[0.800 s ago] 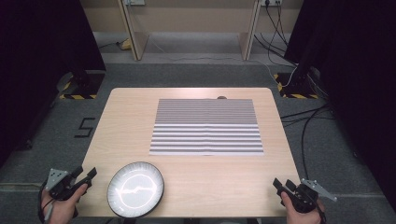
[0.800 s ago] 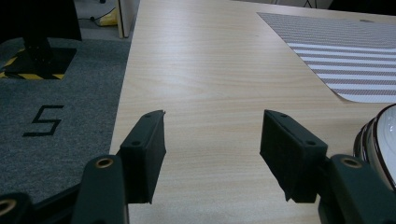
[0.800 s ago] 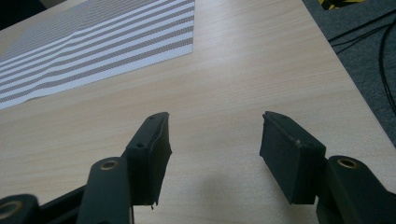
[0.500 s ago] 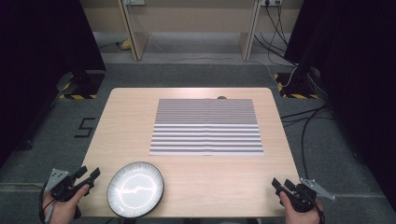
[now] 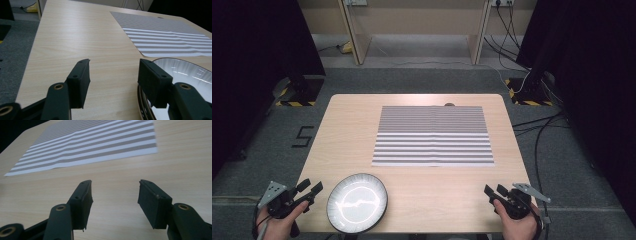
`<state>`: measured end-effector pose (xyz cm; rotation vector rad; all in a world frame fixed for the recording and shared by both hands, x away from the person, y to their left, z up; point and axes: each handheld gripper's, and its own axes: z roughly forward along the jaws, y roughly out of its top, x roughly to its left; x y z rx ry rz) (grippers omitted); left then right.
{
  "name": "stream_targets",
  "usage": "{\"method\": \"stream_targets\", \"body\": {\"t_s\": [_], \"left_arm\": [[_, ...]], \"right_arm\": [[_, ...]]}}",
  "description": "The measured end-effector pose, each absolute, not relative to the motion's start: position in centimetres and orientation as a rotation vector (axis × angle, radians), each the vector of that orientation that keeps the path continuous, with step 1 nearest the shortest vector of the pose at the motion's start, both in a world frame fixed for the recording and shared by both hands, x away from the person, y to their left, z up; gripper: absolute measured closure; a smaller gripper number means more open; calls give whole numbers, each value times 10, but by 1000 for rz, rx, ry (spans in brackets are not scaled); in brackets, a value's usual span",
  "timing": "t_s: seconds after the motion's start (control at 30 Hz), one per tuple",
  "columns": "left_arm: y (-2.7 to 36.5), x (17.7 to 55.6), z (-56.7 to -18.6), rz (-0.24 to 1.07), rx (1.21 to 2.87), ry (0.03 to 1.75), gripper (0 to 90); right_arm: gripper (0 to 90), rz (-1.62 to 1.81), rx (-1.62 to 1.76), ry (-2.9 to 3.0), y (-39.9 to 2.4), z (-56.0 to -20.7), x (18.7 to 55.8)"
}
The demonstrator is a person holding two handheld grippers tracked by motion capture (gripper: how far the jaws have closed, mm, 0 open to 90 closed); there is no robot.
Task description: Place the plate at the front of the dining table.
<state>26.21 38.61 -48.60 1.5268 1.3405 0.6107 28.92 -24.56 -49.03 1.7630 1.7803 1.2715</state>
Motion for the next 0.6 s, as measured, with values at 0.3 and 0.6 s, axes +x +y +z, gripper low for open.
{"method": "stream_targets", "body": {"t_s": [0.3,0.6], "left_arm": [[381,261,-486,561,1592,1285,429],[380,261,-487,532,1626,1268,432]], "right_arm": [[452,1307,1691,1901,-209,-481,303],[455,1333,1596,2005,-174,-467,319]]}}
